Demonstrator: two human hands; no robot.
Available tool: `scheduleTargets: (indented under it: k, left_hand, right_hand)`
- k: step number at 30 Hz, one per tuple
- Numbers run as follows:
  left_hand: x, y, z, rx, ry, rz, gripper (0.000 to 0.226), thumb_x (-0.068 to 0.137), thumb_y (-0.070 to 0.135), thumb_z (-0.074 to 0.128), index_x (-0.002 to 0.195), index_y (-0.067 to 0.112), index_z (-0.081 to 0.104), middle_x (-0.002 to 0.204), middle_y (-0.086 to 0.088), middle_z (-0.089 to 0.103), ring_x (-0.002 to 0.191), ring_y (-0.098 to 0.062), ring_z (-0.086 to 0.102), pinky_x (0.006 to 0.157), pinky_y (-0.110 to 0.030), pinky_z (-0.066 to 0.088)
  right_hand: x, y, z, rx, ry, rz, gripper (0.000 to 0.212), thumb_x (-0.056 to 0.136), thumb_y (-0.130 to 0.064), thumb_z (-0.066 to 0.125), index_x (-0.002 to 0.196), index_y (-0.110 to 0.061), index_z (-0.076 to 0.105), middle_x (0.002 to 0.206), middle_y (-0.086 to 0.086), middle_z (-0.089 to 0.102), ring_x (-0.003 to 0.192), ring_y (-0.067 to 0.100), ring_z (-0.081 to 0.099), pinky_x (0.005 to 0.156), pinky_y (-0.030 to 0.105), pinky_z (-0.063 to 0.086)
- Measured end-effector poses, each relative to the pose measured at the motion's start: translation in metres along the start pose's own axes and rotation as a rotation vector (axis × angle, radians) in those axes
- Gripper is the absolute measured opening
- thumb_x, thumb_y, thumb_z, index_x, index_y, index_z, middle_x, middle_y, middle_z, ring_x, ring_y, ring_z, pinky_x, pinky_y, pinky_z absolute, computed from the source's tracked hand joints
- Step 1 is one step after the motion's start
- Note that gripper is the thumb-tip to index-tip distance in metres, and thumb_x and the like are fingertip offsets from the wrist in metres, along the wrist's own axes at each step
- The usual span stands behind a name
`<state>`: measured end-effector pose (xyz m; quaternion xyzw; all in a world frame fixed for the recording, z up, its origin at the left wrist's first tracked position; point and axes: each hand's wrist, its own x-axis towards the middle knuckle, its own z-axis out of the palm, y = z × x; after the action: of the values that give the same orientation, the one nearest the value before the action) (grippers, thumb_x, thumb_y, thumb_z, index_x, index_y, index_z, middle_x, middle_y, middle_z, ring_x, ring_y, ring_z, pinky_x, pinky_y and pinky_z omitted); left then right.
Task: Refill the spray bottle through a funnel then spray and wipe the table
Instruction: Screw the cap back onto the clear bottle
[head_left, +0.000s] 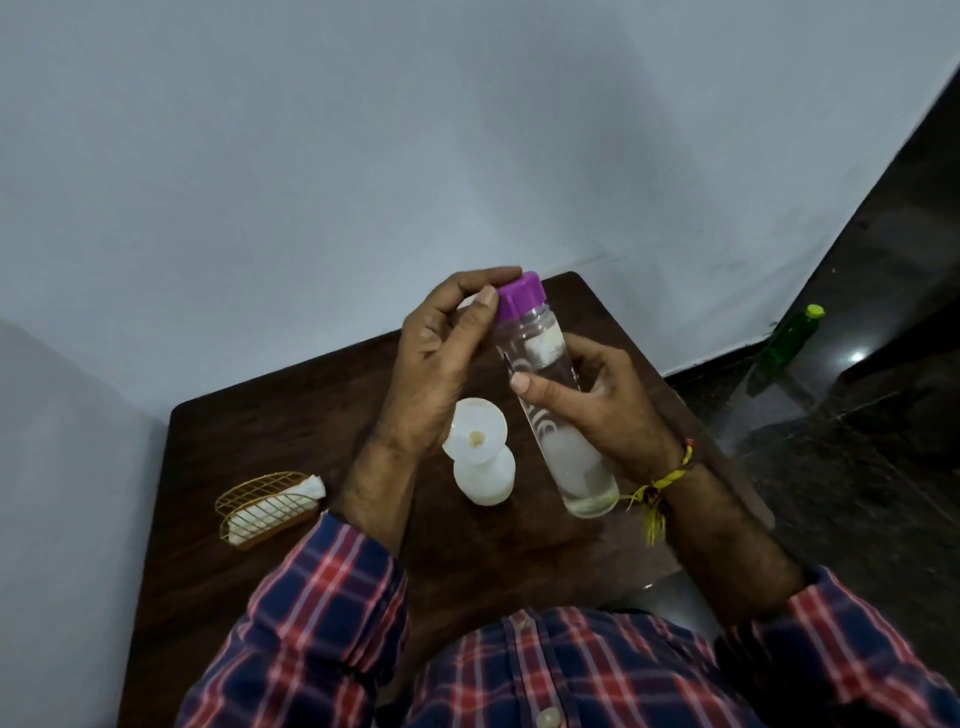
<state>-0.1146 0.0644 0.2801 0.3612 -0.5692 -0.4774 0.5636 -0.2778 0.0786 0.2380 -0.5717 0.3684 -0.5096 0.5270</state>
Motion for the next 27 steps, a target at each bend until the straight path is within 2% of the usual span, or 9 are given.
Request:
scheduleTargets:
  k: [2, 5, 9, 13, 15, 19, 23, 25, 27]
  left_hand:
    - [0.001, 0.003, 0.005, 0.105, 0.082, 0.049, 0.028, 0.089, 0.024, 0.068, 0.109, 0.004, 0.065, 0.106, -0.006, 0.071, 0.093, -0.021, 0.070, 0.077, -0.029, 0.056]
    - [0.005, 0.005, 0.004, 0.136, 0.142, 0.059, 0.020, 0.086, 0.011, 0.073, 0.103, 0.002, 0.067, 0.101, -0.007, 0.072, 0.090, -0.018, 0.071, 0.075, -0.026, 0.055]
    - [0.006, -0.003, -0.006, 0.003, 0.080, 0.008, 0.024, 0.096, 0.008, 0.058, 0.117, -0.002, 0.063, 0.118, -0.015, 0.068, 0.105, -0.024, 0.066, 0.088, -0.036, 0.053]
    - [0.005, -0.003, -0.003, 0.025, 0.157, 0.043, 0.029, 0.088, 0.019, 0.069, 0.112, 0.003, 0.065, 0.111, -0.011, 0.071, 0.098, -0.024, 0.070, 0.081, -0.033, 0.056]
    - [0.008, -0.005, -0.006, 0.004, 0.171, 0.043, 0.028, 0.086, 0.014, 0.071, 0.111, 0.003, 0.065, 0.109, -0.010, 0.071, 0.099, -0.022, 0.070, 0.080, -0.031, 0.055]
    - [0.012, -0.010, -0.012, -0.088, 0.128, -0.024, 0.026, 0.094, 0.007, 0.052, 0.117, 0.002, 0.064, 0.117, -0.016, 0.067, 0.106, -0.024, 0.064, 0.083, -0.035, 0.053]
    - [0.014, -0.010, -0.006, 0.036, 0.196, 0.015, 0.026, 0.088, 0.018, 0.070, 0.110, 0.004, 0.066, 0.102, -0.003, 0.071, 0.091, -0.015, 0.069, 0.076, -0.029, 0.055]
    - [0.016, -0.013, -0.011, 0.020, 0.194, -0.012, 0.027, 0.089, 0.011, 0.069, 0.115, 0.004, 0.065, 0.103, -0.005, 0.069, 0.094, -0.018, 0.069, 0.077, -0.031, 0.055]
    - [0.018, -0.018, -0.019, -0.070, 0.156, -0.075, 0.032, 0.093, 0.010, 0.059, 0.124, 0.006, 0.061, 0.115, -0.013, 0.066, 0.106, -0.028, 0.066, 0.081, -0.038, 0.055]
  right_hand:
    - [0.001, 0.000, 0.003, -0.005, -0.011, -0.012, 0.027, 0.082, -0.010, 0.078, 0.107, -0.003, 0.070, 0.097, 0.017, 0.073, 0.087, 0.024, 0.070, 0.077, 0.037, 0.058]
    - [0.004, 0.000, 0.008, -0.001, -0.014, -0.023, 0.027, 0.081, -0.007, 0.077, 0.106, -0.002, 0.070, 0.095, 0.014, 0.074, 0.085, 0.018, 0.071, 0.075, 0.028, 0.056]
    - [0.009, 0.000, 0.009, -0.008, 0.002, -0.036, 0.028, 0.081, -0.010, 0.078, 0.107, -0.003, 0.070, 0.096, 0.018, 0.073, 0.084, 0.019, 0.069, 0.077, 0.033, 0.058]
    - [0.014, 0.000, 0.012, -0.032, -0.014, -0.048, 0.033, 0.080, -0.009, 0.079, 0.111, -0.003, 0.069, 0.098, 0.009, 0.075, 0.088, 0.018, 0.072, 0.077, 0.026, 0.056]
    - [0.015, 0.002, 0.012, -0.041, -0.022, -0.050, 0.033, 0.080, -0.009, 0.078, 0.111, -0.003, 0.068, 0.098, 0.009, 0.075, 0.088, 0.018, 0.072, 0.077, 0.025, 0.056]
    - [0.019, 0.004, 0.012, -0.065, -0.020, -0.056, 0.033, 0.081, -0.012, 0.078, 0.111, -0.005, 0.068, 0.097, 0.009, 0.074, 0.087, 0.018, 0.071, 0.077, 0.026, 0.056]
    - [0.023, 0.007, 0.014, -0.066, -0.031, -0.053, 0.036, 0.080, -0.010, 0.078, 0.114, -0.003, 0.067, 0.099, 0.007, 0.075, 0.090, 0.018, 0.072, 0.077, 0.024, 0.056]
    - [0.024, 0.010, 0.015, -0.094, -0.029, -0.056, 0.037, 0.080, -0.010, 0.079, 0.114, -0.003, 0.067, 0.099, 0.008, 0.074, 0.089, 0.018, 0.072, 0.076, 0.024, 0.056]
    - [0.026, 0.015, 0.016, -0.129, -0.027, -0.056, 0.039, 0.079, -0.012, 0.080, 0.114, -0.004, 0.067, 0.098, 0.008, 0.074, 0.088, 0.021, 0.072, 0.077, 0.029, 0.059]
